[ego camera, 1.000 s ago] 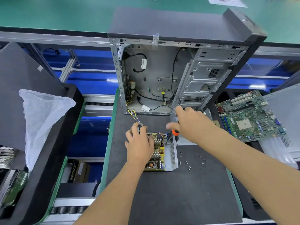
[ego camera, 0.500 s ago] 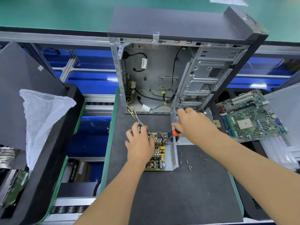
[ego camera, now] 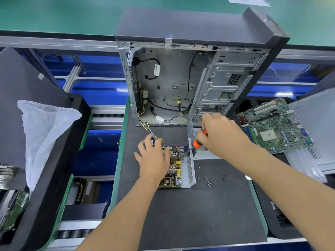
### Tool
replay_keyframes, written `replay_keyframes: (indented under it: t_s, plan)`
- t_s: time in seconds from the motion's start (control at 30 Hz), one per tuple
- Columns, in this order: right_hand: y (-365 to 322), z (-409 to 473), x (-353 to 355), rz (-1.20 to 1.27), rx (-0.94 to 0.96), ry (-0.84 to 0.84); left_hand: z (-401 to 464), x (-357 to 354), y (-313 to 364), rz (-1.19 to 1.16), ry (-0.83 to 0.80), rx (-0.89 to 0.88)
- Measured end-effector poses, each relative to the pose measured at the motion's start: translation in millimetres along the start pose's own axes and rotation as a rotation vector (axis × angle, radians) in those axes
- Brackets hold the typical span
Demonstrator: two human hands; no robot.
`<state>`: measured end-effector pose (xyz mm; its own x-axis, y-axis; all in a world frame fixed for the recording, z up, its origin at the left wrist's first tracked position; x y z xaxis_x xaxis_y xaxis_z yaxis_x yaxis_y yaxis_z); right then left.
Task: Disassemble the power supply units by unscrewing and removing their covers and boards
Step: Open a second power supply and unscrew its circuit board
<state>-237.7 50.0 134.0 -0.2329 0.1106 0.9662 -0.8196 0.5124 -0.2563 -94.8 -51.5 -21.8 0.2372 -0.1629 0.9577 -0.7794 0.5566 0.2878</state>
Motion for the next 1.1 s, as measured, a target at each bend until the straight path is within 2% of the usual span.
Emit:
replay_keyframes:
  t_s: [0.07, 0.23, 0.43, 0.7, 0.97, 1.1]
  plan:
    - [4.9, -2.9, 6.5, 0.065, -0.032, 0.036, -2.7, 3.6, 0.7, -0.013, 0.047, -0.043]
    - [27.5, -10.3, 16.6, 0.267, -0.158, 0.069, -14.5, 14.3, 7.5, 0.054, 0.212, -0.319]
    - [51.9, -23.8, 15.9, 0.424, -0.308, 0.073, -17.9, 16.3, 10.9, 0.041, 0.291, -0.397]
    - [68.6, -45.0, 11.4, 0.530, -0.382, 0.069, -24.3, 18.8, 14.1, 0.002, 0.151, -0.400]
    - [84.9, -65.5, 6.8, 0.633, -0.429, 0.041, -38.0, 25.4, 23.9, 0.033, 0.126, -0.420]
    - [100.8, -80.0, 1.8, 0.728, -0.480, 0.128, -43.8, 25.7, 28.8, 0.009, 0.112, -0.424]
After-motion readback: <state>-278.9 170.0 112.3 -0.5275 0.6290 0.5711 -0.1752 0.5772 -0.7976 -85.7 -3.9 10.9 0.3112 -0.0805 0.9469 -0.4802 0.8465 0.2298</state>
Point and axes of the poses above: each hand's wrist, its own z-axis towards the middle knuckle, its own x-axis out of the back of the hand, y = z × x, the point moved 3 cm from there along z, towards the middle knuckle, and after that the axes turned 11 degrees about z, right-handed, at the moved point
